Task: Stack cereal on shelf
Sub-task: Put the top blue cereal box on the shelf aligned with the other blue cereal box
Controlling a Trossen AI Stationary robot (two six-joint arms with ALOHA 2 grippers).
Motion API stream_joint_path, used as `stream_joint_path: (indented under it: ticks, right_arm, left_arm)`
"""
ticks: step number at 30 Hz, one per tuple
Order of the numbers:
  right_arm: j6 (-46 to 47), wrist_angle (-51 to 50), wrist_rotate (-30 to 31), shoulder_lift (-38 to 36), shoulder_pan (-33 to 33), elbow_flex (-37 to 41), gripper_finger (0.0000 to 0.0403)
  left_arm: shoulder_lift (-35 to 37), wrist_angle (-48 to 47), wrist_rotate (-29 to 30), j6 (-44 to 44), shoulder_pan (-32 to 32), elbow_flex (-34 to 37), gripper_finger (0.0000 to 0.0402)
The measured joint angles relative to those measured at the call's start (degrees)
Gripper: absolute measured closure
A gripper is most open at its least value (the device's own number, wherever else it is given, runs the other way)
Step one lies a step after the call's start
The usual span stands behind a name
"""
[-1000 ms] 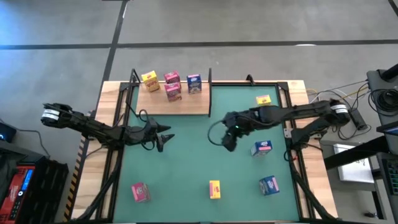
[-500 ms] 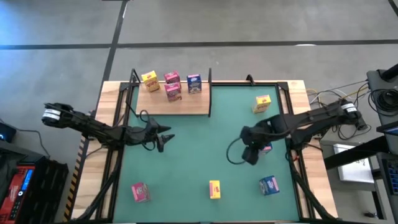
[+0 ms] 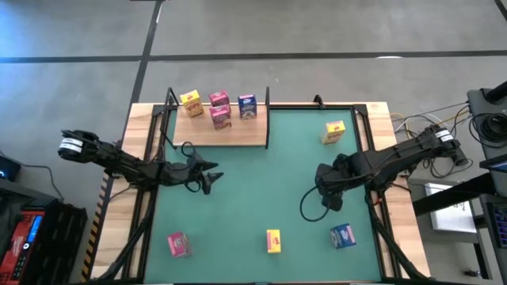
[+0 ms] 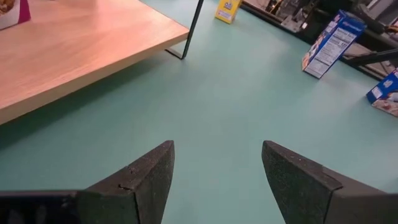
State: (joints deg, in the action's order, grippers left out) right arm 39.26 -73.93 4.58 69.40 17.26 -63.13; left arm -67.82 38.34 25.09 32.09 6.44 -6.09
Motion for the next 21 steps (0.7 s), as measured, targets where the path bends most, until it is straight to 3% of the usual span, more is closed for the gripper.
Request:
stream_joint_path:
  ticks: [21]
  right_arm:
    - [-9.76, 1.11, 1.28, -0.19, 0.00, 4.30, 0.0199]
  left_arm:
    - [-1.35, -0.04, 0.04, -0.02, 0.00, -0.81, 0.0174]
